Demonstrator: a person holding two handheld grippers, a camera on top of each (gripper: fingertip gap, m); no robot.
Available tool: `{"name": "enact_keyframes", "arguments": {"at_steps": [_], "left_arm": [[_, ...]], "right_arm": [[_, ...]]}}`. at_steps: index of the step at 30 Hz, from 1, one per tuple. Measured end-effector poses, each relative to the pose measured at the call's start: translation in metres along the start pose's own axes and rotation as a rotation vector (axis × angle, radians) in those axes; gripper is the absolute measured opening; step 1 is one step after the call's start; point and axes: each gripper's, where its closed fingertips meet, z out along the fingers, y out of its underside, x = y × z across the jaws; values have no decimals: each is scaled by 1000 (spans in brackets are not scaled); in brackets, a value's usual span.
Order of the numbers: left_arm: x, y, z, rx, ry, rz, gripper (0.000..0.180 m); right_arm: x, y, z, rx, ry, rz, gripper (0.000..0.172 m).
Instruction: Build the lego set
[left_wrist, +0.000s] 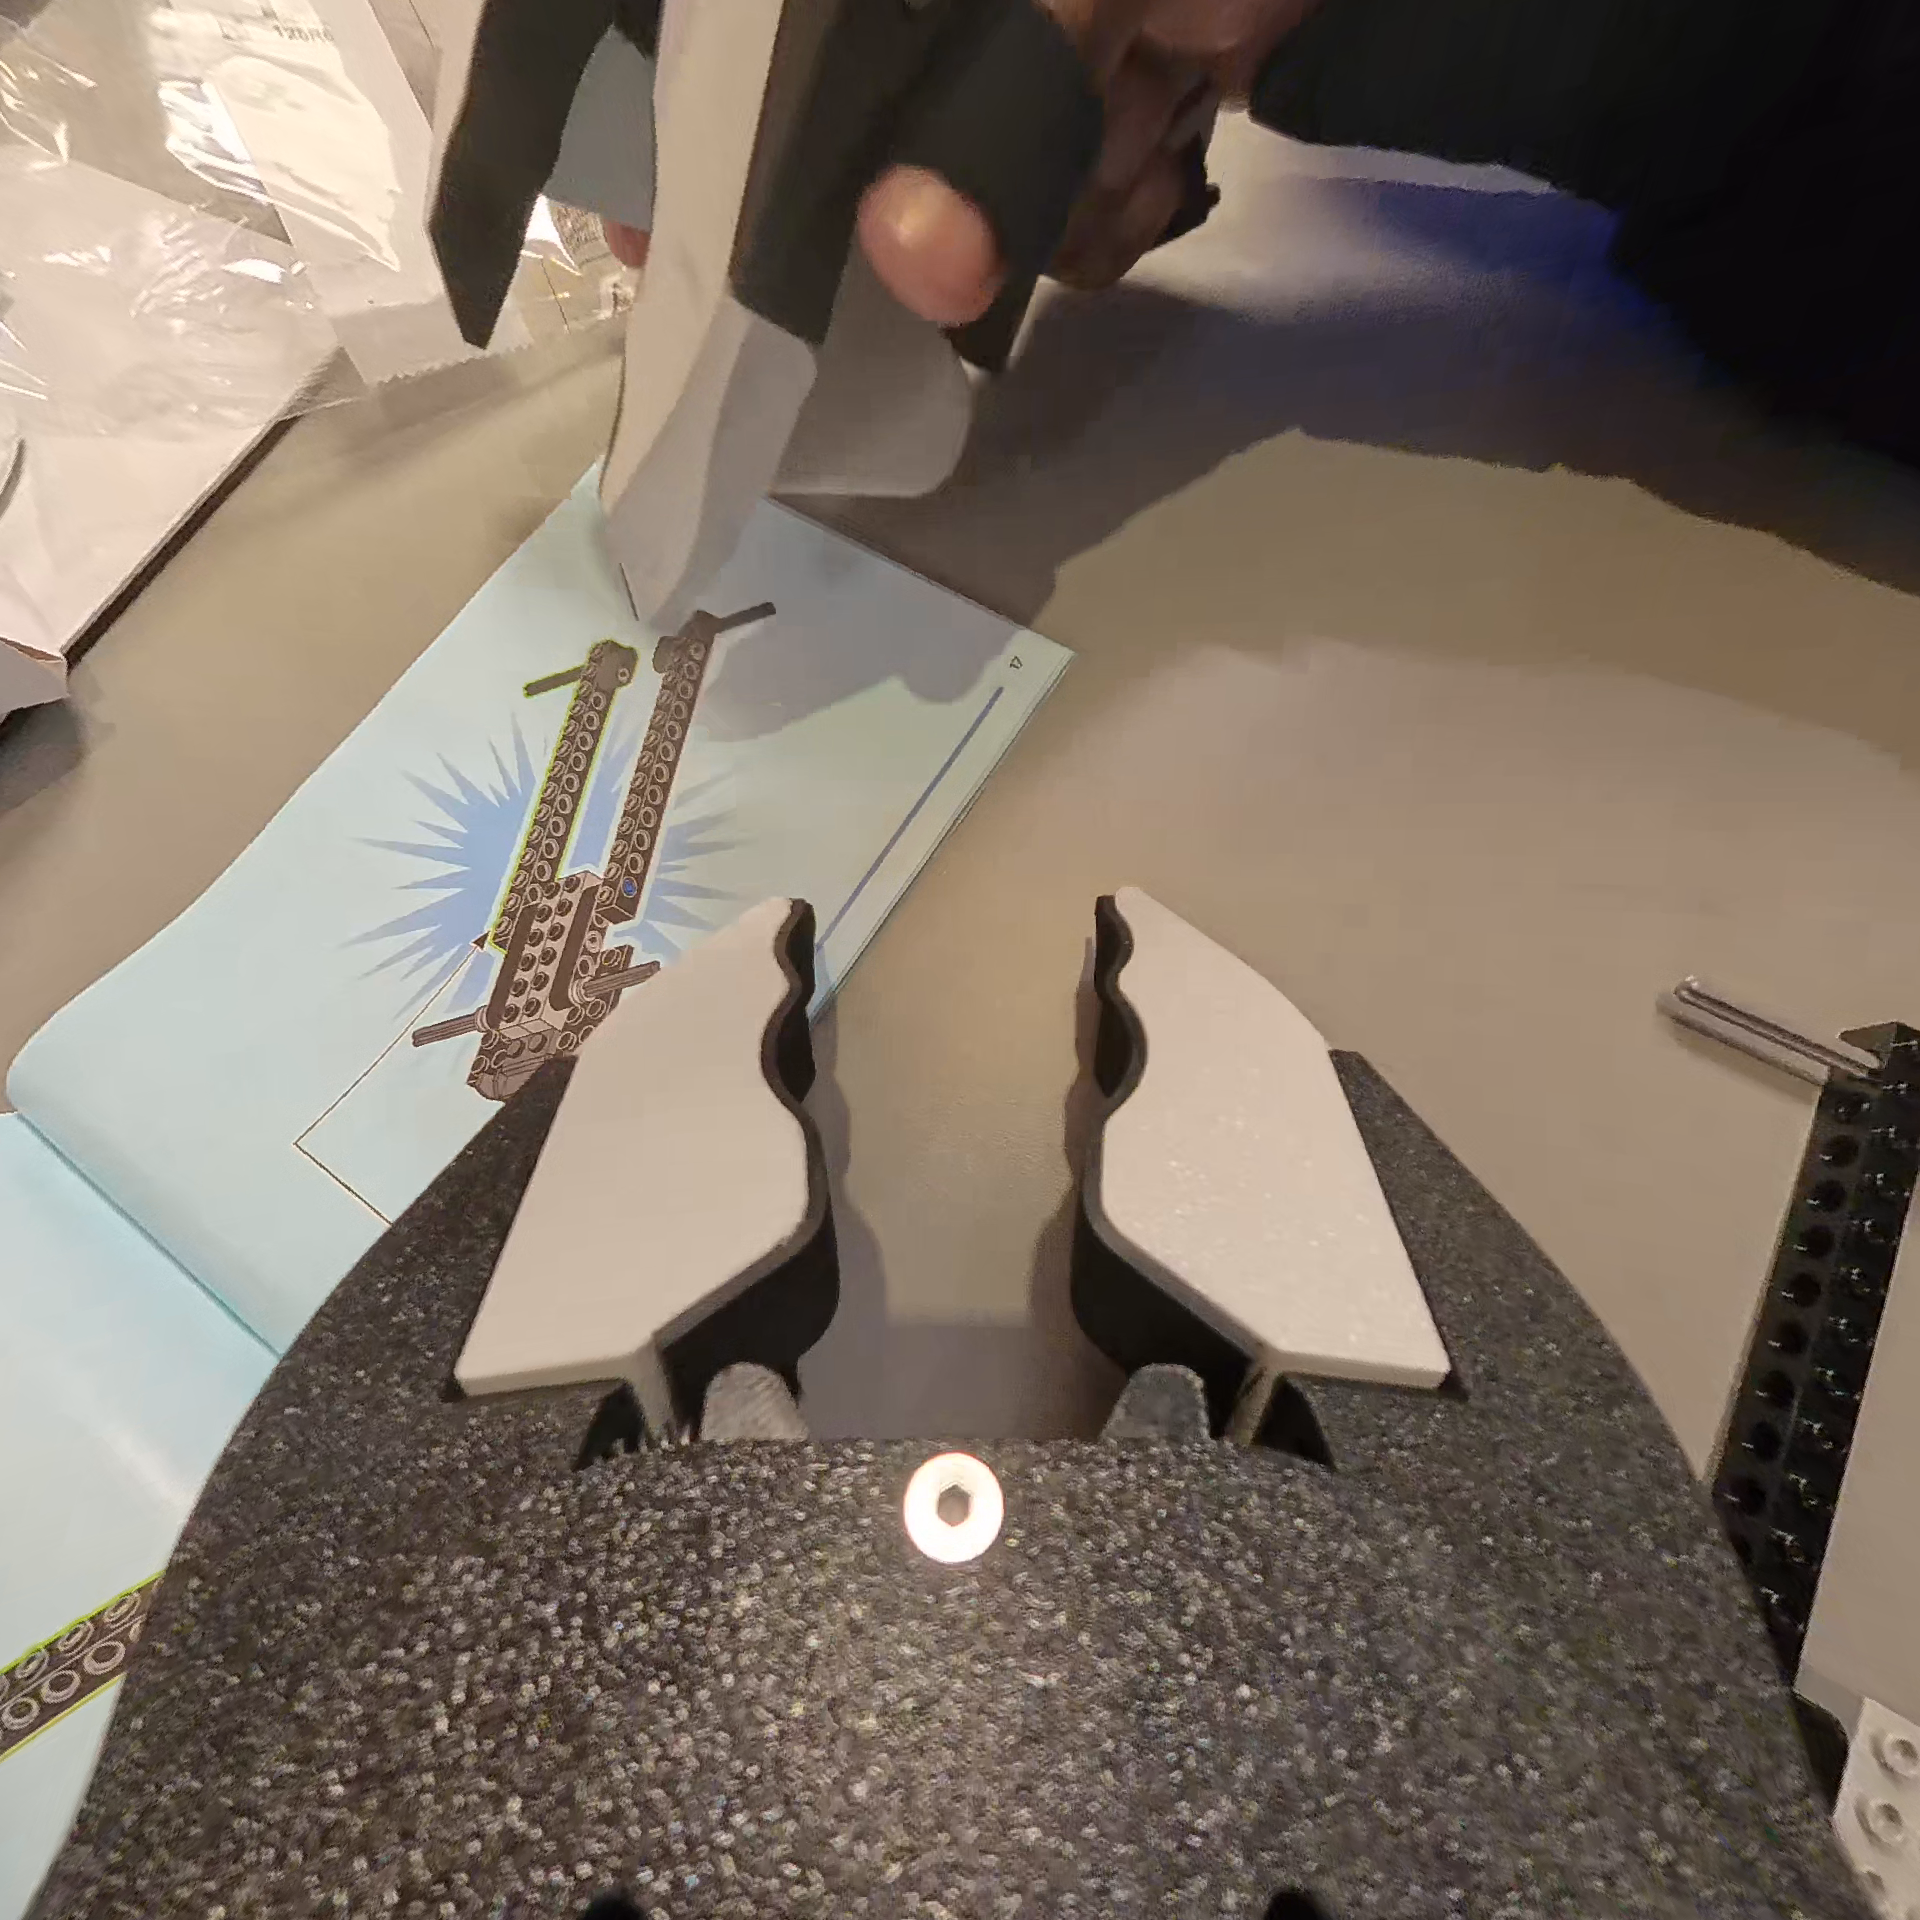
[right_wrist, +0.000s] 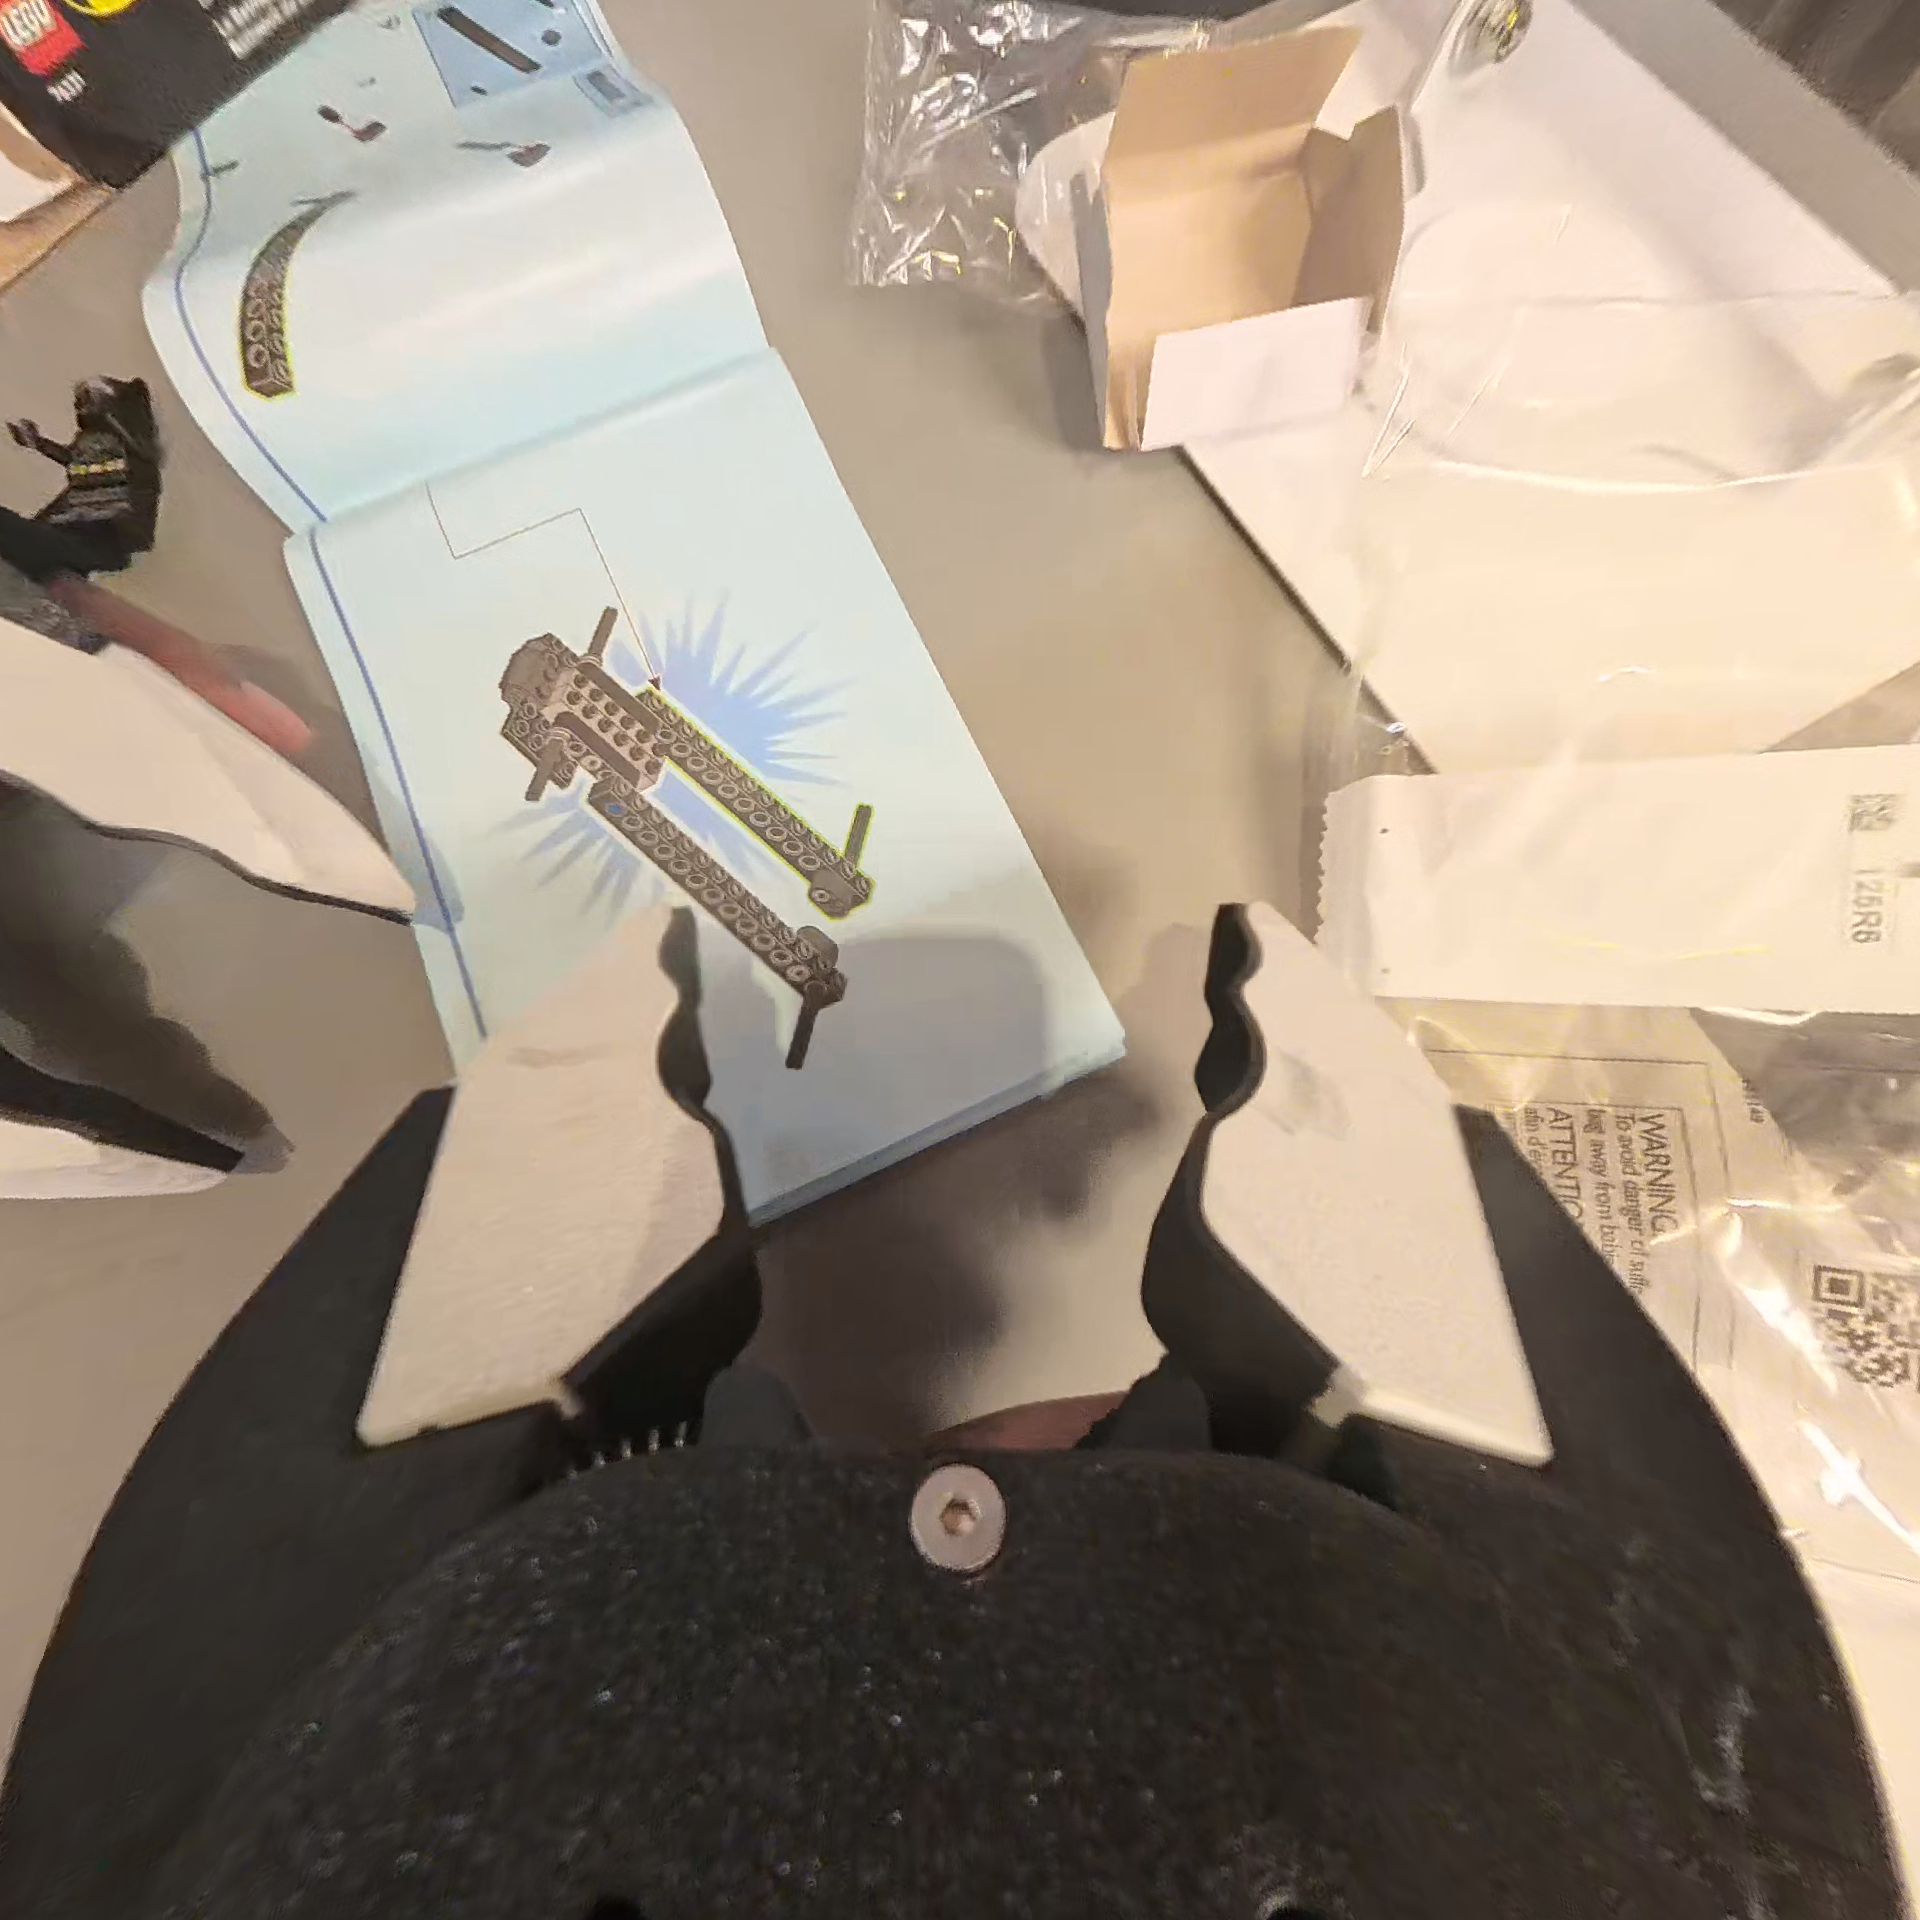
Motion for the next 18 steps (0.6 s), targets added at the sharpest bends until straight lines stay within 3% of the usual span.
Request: {"name": "enact_keyframes", "arguments": {"at_steps": [5,9,18], "left_arm": [[3,2,2,-19,17,9,52],[3,2,2,-17,19,11,52],[5,2,2,-13,22,21,51]], "right_arm": [[8,18,-1,-30,19,-3,103],[4,18,-4,-3,-45,3,92],[-6,24,8,-102,-85,-56,85]]}}
